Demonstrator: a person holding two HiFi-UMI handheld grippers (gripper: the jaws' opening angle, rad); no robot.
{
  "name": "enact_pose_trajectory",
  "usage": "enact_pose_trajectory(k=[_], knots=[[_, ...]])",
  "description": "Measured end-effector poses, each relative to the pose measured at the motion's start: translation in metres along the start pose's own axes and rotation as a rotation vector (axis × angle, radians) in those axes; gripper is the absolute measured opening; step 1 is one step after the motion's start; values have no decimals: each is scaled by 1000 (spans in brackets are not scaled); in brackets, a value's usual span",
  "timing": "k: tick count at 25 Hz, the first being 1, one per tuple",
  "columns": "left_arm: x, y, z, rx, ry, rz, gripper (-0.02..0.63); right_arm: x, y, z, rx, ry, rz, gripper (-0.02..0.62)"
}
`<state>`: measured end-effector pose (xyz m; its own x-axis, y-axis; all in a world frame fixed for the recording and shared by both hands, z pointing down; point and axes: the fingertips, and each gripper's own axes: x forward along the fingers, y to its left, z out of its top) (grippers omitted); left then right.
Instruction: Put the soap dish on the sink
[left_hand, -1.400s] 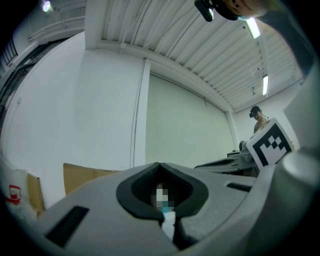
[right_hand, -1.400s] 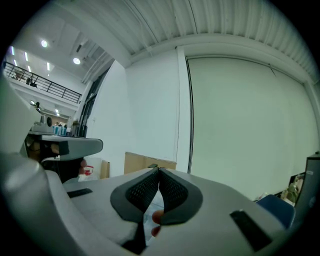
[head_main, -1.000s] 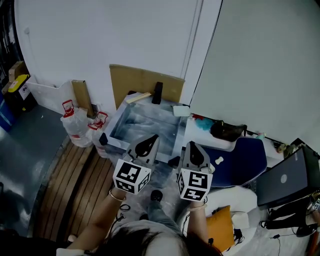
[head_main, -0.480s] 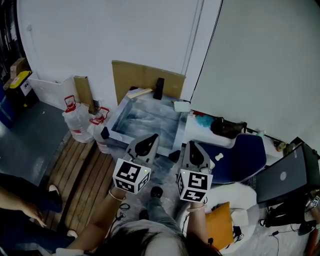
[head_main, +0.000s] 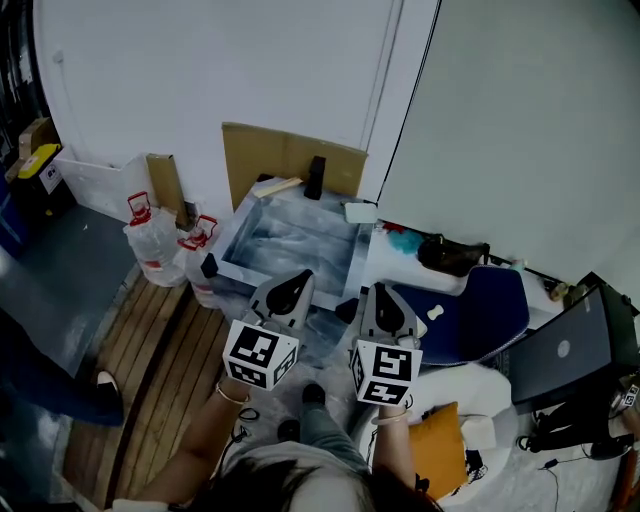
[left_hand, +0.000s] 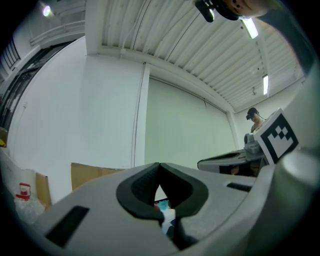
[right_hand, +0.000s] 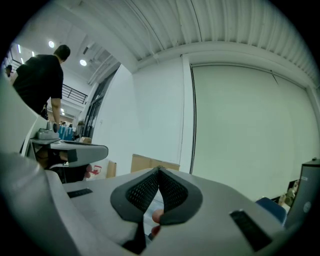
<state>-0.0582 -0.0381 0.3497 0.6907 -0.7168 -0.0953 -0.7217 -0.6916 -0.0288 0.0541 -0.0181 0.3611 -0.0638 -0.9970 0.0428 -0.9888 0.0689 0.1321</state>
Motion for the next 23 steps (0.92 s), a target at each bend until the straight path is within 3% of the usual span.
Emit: enact_pose_trajectory(k=[23], knots=[[34,-12,-7,10,27,10,8,17,-19,-9,10,13,44,25]])
